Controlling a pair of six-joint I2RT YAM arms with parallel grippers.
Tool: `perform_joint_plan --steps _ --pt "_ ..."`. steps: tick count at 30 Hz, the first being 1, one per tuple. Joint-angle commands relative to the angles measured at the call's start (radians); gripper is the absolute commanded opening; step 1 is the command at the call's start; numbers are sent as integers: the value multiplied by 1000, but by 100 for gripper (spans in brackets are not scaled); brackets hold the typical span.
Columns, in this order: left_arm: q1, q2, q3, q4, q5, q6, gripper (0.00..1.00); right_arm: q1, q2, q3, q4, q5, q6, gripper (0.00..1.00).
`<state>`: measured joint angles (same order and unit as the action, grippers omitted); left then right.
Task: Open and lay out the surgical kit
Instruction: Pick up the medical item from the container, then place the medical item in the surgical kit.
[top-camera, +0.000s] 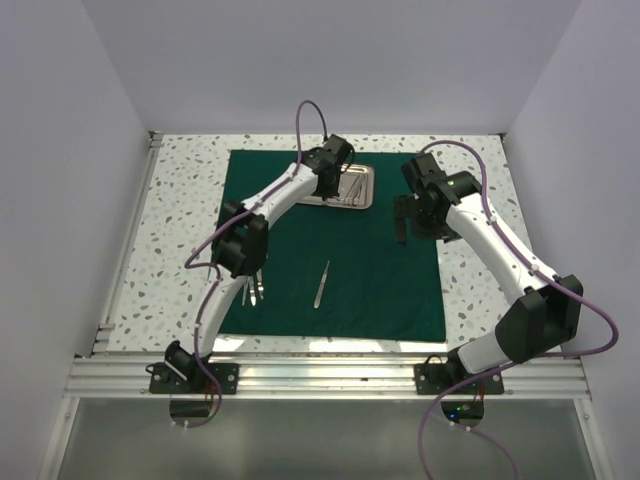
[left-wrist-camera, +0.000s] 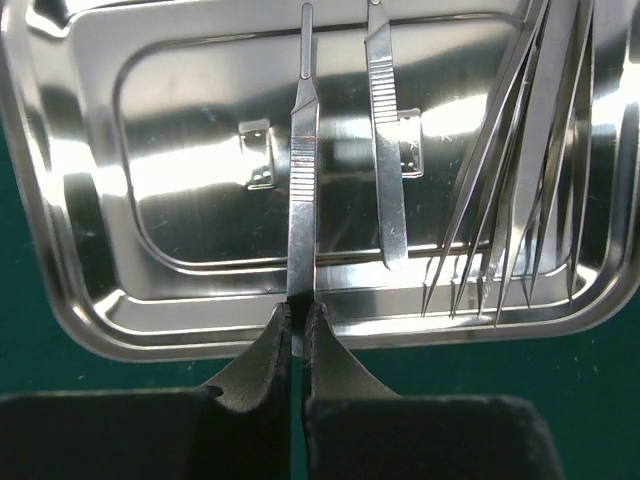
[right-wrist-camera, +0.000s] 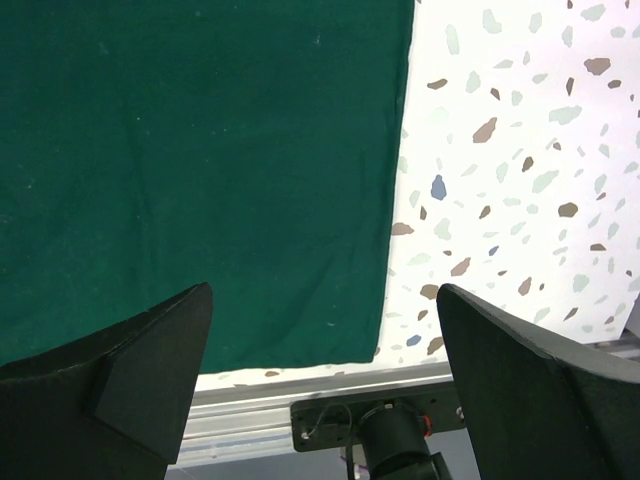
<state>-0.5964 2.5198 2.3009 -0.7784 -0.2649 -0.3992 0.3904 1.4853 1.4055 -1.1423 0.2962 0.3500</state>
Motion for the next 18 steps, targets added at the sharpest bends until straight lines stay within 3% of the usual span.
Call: perform_joint_plan --steps 1,8,12,18 --pt "9 -179 -36 -13 6 10 0 -4 -22 36 21 -17 -3 99" --pt "-9 -371 -262 -5 -10 -30 0 -4 -46 26 33 -52 7 99" --pt "-51 -519 -557 30 -13 -78 0 -5 -66 -2 42 -57 10 99" --pt "-202 -716 -910 67 -25 -196 0 -4 -102 -57 67 -88 20 99"
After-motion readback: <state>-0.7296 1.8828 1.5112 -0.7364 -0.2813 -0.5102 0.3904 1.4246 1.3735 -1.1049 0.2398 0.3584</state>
